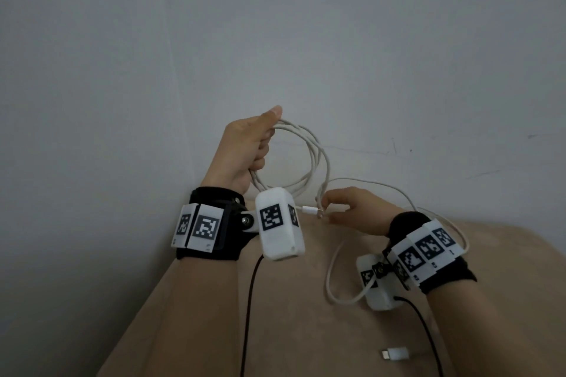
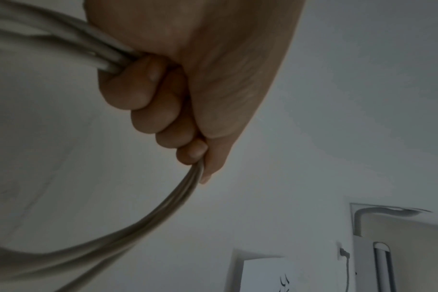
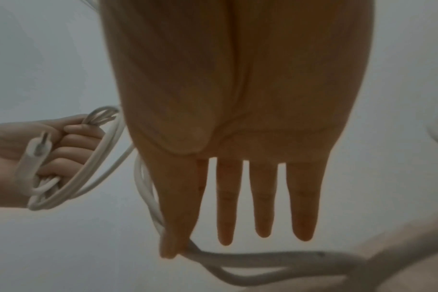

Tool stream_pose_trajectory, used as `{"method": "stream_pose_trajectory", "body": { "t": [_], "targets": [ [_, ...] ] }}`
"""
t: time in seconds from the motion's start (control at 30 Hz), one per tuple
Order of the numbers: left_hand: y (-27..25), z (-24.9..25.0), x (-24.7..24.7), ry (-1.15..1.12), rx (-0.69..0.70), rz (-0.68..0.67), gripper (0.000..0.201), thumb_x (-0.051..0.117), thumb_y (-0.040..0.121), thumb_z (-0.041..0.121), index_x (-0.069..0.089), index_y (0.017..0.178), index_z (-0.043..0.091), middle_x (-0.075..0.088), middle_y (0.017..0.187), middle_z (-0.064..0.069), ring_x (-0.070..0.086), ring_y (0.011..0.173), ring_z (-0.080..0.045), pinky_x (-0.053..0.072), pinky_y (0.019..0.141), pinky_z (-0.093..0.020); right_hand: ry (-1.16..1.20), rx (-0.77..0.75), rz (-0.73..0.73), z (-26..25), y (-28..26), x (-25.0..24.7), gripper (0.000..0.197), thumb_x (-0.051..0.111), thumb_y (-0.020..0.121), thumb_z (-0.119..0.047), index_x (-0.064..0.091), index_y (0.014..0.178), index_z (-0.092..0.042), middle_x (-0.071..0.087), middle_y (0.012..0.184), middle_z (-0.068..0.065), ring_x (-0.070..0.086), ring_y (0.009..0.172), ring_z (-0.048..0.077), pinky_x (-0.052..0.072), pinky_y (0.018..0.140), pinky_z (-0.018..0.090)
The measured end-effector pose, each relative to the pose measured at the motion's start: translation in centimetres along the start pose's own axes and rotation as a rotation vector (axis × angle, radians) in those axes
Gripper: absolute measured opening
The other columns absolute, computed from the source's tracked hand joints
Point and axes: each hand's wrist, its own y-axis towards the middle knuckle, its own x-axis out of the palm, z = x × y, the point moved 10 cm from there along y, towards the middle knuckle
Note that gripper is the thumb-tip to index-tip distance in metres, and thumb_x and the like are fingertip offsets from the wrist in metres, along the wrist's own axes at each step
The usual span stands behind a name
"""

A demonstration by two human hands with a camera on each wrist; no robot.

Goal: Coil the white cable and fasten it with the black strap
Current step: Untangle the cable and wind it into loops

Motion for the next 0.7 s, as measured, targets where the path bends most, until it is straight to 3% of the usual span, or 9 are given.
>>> {"method": "stream_pose_trajectory", "body": {
  "t": [0.1,0.23,0.3,0.37,0.43,0.5,0.6,0.7],
  "targets": [
    [-0.1,0.6,-0.9,-0.053,0.014,0.038,0.045,0.060,0.092,0.032,0.033,0.057,0.023,0.026,0.045,0.012,0.015,0.037,-0.004,0.011,0.035,-0.017,0.099,-0.048,0.158,-0.2,-0.3,-2.1,0.012,0.066,0.087,-0.023,0.061,0.081,-0.033,0.064,0.093,-0.012,0.057,0.089,-0.001,0.038,0.076,0.011],
    [-0.1,1.2,-1.8,-0.104,0.033,0.053,0.045,0.060,0.091,0.034,0.034,0.056,0.023,0.025,0.047,0.011,0.014,0.040,-0.005,0.011,0.035,-0.017,0.364,-0.090,0.293,-1.1,-1.1,-4.1,0.006,0.077,0.077,-0.020,0.073,0.075,-0.024,0.073,0.081,0.000,0.065,0.082,0.004,0.047,0.082,0.020],
    [-0.1,1.3,-2.1,-0.111,0.036,0.061,0.046,0.061,0.091,0.035,0.034,0.055,0.024,0.025,0.047,0.011,0.014,0.040,-0.005,0.012,0.035,-0.017,0.540,-0.101,0.334,-1.6,-1.7,-4.9,0.005,0.077,0.076,-0.017,0.076,0.076,-0.022,0.075,0.083,0.000,0.066,0.079,0.002,0.049,0.073,0.012],
    [-0.1,1.2,-2.5,-0.121,0.036,0.083,0.045,0.061,0.091,0.035,0.034,0.056,0.023,0.024,0.047,0.011,0.014,0.039,-0.005,0.011,0.035,-0.018,0.602,-0.089,0.368,-1.6,-2.0,-5.5,0.006,0.076,0.078,-0.019,0.077,0.082,-0.023,0.075,0.078,-0.005,0.063,0.068,-0.003,0.044,0.056,0.007],
    [-0.1,1.1,-3.4,-0.150,0.030,0.129,0.045,0.061,0.091,0.035,0.033,0.058,0.023,0.025,0.047,0.011,0.014,0.039,-0.005,0.010,0.036,-0.018,0.589,-0.042,0.340,-1.2,-1.9,-5.5,0.012,0.075,0.079,-0.021,0.077,0.091,-0.023,0.063,0.059,-0.009,0.051,0.051,-0.001,0.036,0.045,0.009],
    [-0.1,0.7,-4.7,-0.189,0.009,0.196,0.044,0.061,0.091,0.035,0.034,0.059,0.023,0.025,0.047,0.011,0.015,0.038,-0.004,0.010,0.035,-0.018,0.649,0.004,0.244,-0.6,-1.6,-4.8,0.024,0.076,0.078,-0.015,0.073,0.101,-0.021,0.053,0.058,-0.006,0.042,0.048,0.004,0.034,0.045,0.014],
    [-0.3,0.0,-6.5,-0.205,-0.029,0.279,0.042,0.061,0.091,0.035,0.035,0.060,0.022,0.025,0.045,0.011,0.016,0.036,-0.004,0.012,0.034,-0.018,0.861,-0.005,0.164,-0.4,-1.7,-4.5,0.038,0.071,0.076,0.005,0.067,0.109,-0.015,0.063,0.070,0.002,0.055,0.058,0.009,0.044,0.054,0.015],
    [-0.4,-0.7,-6.9,-0.126,-0.055,0.315,0.039,0.062,0.090,0.033,0.039,0.060,0.021,0.030,0.041,0.014,0.018,0.033,-0.003,0.013,0.033,-0.015,0.945,0.026,0.186,0.2,-1.9,-4.8,0.045,0.066,0.075,0.016,0.064,0.112,-0.010,0.064,0.069,0.002,0.061,0.061,0.011,0.050,0.060,0.016]
  ]
}}
